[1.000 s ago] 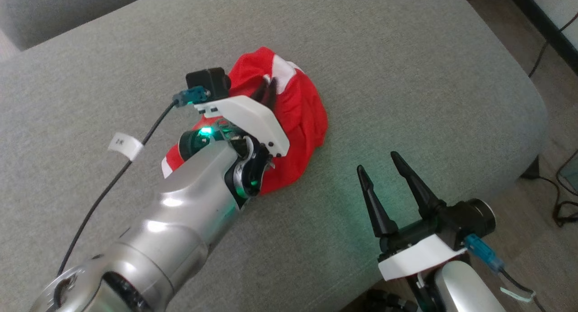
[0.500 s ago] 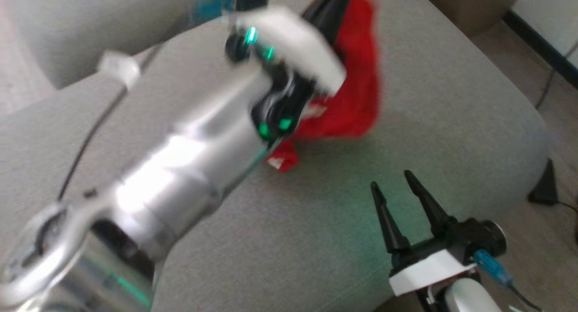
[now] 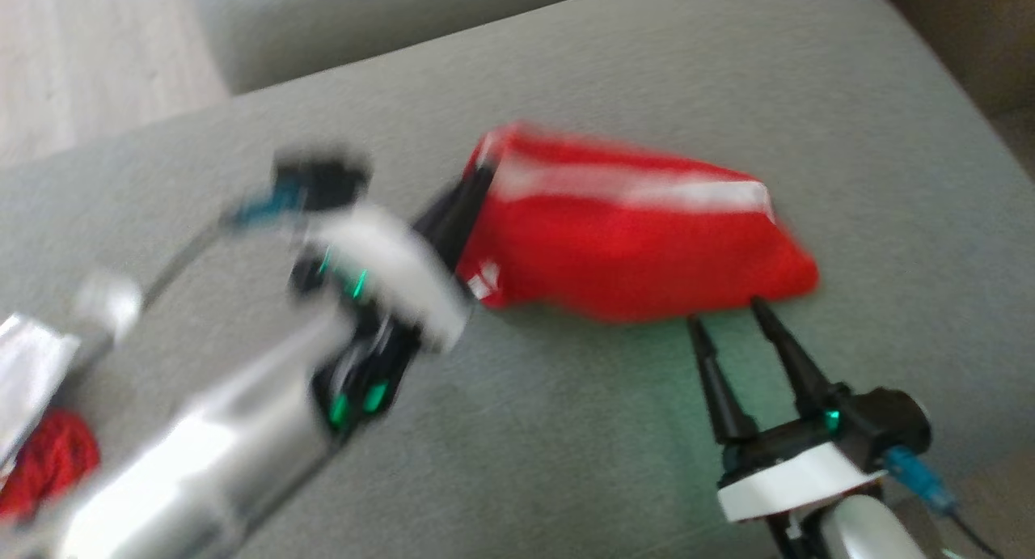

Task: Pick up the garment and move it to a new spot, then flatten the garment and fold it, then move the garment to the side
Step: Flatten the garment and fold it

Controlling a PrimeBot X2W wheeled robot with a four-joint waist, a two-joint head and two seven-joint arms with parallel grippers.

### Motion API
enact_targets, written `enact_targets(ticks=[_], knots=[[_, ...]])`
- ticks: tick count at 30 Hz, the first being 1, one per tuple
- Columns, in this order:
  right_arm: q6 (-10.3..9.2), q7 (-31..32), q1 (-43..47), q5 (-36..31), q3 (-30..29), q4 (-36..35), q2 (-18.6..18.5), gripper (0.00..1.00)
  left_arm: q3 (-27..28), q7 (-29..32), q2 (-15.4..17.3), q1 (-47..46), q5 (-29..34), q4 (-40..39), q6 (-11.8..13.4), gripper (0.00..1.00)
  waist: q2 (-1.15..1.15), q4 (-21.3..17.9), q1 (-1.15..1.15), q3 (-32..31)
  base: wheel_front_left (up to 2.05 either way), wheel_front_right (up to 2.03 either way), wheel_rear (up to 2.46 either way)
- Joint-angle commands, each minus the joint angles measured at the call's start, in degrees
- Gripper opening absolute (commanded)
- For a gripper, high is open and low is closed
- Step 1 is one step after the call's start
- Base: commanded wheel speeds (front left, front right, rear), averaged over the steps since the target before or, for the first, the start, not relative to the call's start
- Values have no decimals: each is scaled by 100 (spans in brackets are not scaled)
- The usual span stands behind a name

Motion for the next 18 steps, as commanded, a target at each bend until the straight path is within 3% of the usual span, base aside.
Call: enact_targets(ticks=[1,5,10,18], knots=[[43,-54,-43,53,85,-212,-75,100,230,-83,178,-230,-8,-184,19,0,0,221,0,173,0,0,0],[43,-54,-46,545,-108,-258,-206,100,148,-476,771,543,77,-508,190,0,0,515,0,299,0,0,0],[43,-54,-176,1189,-80,-184,-629,100,270,-843,1334,978,174,-694,370,0,0,834,0,365,0,0,0],[43,-54,-291,2080,645,142,-1340,100,496,-1006,1547,1207,114,-867,453,0,0,1171,0,351,0,0,0]])
